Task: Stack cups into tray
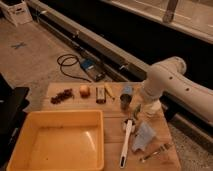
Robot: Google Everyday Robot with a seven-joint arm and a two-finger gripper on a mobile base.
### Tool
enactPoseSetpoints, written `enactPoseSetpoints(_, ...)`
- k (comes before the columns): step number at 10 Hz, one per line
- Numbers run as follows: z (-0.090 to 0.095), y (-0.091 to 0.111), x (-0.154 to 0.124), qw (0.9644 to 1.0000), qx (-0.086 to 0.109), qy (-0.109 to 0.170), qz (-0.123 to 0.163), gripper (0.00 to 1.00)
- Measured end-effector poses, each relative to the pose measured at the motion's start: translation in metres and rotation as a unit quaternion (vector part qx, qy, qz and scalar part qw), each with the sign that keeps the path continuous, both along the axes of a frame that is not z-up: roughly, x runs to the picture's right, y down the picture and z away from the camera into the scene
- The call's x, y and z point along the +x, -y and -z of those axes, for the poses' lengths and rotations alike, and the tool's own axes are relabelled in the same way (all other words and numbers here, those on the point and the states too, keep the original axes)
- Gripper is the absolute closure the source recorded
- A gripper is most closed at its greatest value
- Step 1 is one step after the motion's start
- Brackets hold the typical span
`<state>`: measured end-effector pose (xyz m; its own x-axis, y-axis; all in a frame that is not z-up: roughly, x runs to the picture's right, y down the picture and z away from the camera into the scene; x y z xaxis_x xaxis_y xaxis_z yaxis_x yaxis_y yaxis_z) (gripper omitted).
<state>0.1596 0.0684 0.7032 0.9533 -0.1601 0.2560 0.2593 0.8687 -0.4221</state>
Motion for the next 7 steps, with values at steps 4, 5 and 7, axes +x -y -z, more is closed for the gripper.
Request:
enactPoseSetpoints(4,-0.038,0.002,-0.048,0.9985,-0.001,0.050,0.021,0.35)
enactPoseSetpoints(5,-0.052,-0.002,-0.049,0.9985,-0.008,0.052,0.012,0.35)
enactPoseSetpoints(7,-0.054,-0.003,-0.049,0.9986,-0.009,0.052,0.009,0.35)
